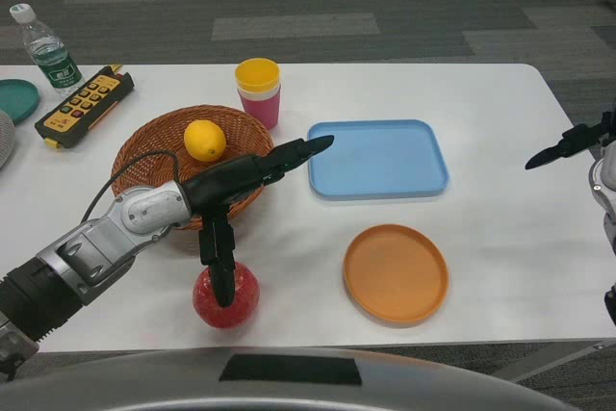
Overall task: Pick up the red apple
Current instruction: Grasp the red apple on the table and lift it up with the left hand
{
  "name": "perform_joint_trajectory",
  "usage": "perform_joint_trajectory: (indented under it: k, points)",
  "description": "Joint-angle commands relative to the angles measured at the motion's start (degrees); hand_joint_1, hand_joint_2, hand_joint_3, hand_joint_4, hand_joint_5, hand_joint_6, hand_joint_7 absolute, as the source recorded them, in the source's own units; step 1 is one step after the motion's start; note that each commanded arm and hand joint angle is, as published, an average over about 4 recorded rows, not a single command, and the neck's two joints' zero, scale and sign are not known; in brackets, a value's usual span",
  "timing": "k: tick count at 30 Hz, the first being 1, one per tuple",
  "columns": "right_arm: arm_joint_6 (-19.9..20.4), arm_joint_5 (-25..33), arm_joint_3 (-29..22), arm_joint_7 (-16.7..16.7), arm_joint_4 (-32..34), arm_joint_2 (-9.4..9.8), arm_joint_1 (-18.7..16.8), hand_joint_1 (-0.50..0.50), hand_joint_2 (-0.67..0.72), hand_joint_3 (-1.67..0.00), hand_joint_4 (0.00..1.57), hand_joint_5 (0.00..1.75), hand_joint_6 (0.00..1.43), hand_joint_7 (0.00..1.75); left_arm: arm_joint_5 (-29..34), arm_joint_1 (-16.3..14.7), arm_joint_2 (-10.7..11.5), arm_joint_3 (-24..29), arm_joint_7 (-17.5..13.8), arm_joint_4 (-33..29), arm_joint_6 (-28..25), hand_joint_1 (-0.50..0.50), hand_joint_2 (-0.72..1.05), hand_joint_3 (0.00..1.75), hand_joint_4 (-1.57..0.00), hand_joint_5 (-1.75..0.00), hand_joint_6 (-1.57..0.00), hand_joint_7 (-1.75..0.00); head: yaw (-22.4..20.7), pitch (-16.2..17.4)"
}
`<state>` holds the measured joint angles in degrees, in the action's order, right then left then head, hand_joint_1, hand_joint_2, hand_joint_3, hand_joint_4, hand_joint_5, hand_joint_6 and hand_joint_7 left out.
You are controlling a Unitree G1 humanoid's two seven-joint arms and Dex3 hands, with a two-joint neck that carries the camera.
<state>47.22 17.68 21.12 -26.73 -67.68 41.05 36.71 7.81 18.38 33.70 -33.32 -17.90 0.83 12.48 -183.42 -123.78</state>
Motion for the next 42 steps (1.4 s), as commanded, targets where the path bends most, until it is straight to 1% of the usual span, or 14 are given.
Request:
perform_joint_trajectory:
  k: [1, 5, 9, 15, 21, 24, 26, 29, 31, 33, 35, 37, 39, 42]
  points:
    - [-0.02, 0.16, -0.2, -0.25, -0.33, 0.94, 0.55, -0.45, 0.72, 0.0, 0.0, 0.0, 0.0, 0.0, 0.01, 1.6, 0.16, -1.55, 0.05, -1.22, -0.16, 0.5, -0.37, 0.07, 0.0, 0.0, 0.0, 0.0, -0.19, 0.2]
    - [-0.02, 0.16, -0.2, -0.25, -0.37, 0.9, 0.55, -0.42, 0.72, 0.0, 0.0, 0.0, 0.0, 0.0, 0.18, 2.32, -0.19, -3.2, 0.05, -1.27, 0.0, 0.5, -0.37, 0.07, 0.0, 0.0, 0.0, 0.0, 0.32, 0.52]
    - [-0.02, 0.16, -0.29, -0.16, -0.48, 1.23, 0.64, -0.42, 0.72, 0.0, 0.0, 0.0, 0.0, 0.0, 2.95, 0.34, -0.74, -3.68, 2.3, -1.31, 0.79, 0.5, -0.37, 0.04, 0.0, 0.0, 0.0, 0.0, 0.96, 0.96]
    - [-0.02, 0.16, -0.64, -0.12, -0.88, 1.18, 0.82, -0.42, 0.72, 0.0, 0.0, 0.0, 0.0, 0.0, 3.04, -0.4, -0.83, -2.94, 2.25, -1.09, 3.42, 0.5, -0.37, 0.07, 0.0, 0.0, 0.0, 0.0, 0.31, 1.29]
    - [-0.02, 0.16, -1.13, -0.12, -1.01, 0.74, 0.91, -0.42, 0.72, 0.0, 0.0, 0.0, 0.0, 0.0, 5.77, -2.62, -0.04, 0.45, 2.89, 0.58, 9.03, 0.5, -0.37, 0.09, 0.0, 0.0, 0.0, 0.0, 0.09, 1.45]
    - [-0.02, 0.18, -1.17, -0.14, -0.97, 0.63, 0.91, -0.42, 0.72, 0.0, 0.0, 0.0, 0.0, 0.0, 6.2, -2.76, 0.84, 1.68, 2.78, 1.22, 10.26, 0.5, -0.37, 0.02, 0.0, 0.0, 0.0, 0.0, 0.11, 1.51]
    - [-0.02, 0.23, -1.17, -0.14, -0.92, 0.37, 0.91, -0.42, 0.72, 0.0, 0.0, 0.0, 0.0, 0.0, 4.93, -3.99, -0.52, 5.24, 1.33, 1.35, 10.17, 0.5, -0.37, 0.02, 0.0, 0.0, 0.0, 0.0, 0.11, 1.73]
    - [-0.02, 0.27, -1.17, -0.1, -0.83, -0.07, 0.77, -0.42, 0.72, 0.0, 0.0, 0.0, 0.0, 0.0, 1.72, -6.27, -4.69, 11.9, -1.22, 1.72, 10.02, 0.5, -0.37, 0.04, 0.0, 0.0, 0.0, 0.0, -0.91, 2.1]
    - [-0.02, 0.34, -1.19, -0.07, -0.68, -0.24, 0.58, -0.42, 0.72, 0.0, 0.0, 0.0, 0.0, 0.0, -0.28, -7.35, -7.51, 15.61, -2.36, 2.18, 9.91, 0.5, -0.37, 0.09, 0.0, 0.0, 0.0, 0.0, -5.5, 2.0]
    - [-0.02, 0.4, -1.41, -0.07, -0.15, -0.42, 0.34, -0.42, 0.72, 0.0, 0.0, 0.0, 0.0, 0.0, -2.72, -8.36, -11.99, 20.33, -3.07, 3.15, 9.84, 0.5, -0.33, 0.04, 0.0, 0.0, 0.0, 0.0, -12.57, 1.72]
    - [0.07, 0.42, -2.36, -0.12, 0.7, -0.75, -0.32, -0.42, 0.72, 0.0, 0.0, 0.0, 0.0, 0.0, -5.79, -9.11, -17.97, 25.45, -3.81, 4.18, 9.84, 0.5, -0.26, 0.02, 0.0, 0.0, 0.0, 0.0, -16.43, 1.63]
    - [0.2, 0.42, -3.45, -0.16, 1.32, -1.01, -1.07, -0.42, 0.72, 0.0, 0.0, 0.0, 0.0, 0.0, -9.0, -9.37, -23.37, 29.23, -5.7, 4.62, 9.84, 0.5, -0.24, 0.04, 0.0, 0.0, 0.0, 0.0, -17.89, 1.7]
    - [0.25, 0.42, -3.81, -0.21, 1.54, -1.06, -1.33, -0.42, 0.72, 0.0, 0.0, 0.0, 0.0, 0.0, -11.99, -9.41, -27.68, 32.05, -8.38, 4.76, 9.8, 0.5, -0.24, 0.04, 0.0, 0.0, 0.0, 0.0, -19.08, 1.72]
    - [0.25, 0.42, -3.98, -0.43, 1.63, -0.95, -1.38, -0.42, 0.72, 0.0, 0.0, 0.0, 0.0, 0.0, -15.06, -9.41, -31.54, 34.66, -9.92, 5.33, 8.63, 0.5, -0.19, 0.09, 0.0, 0.0, 0.0, 0.0, -20.05, 1.61]
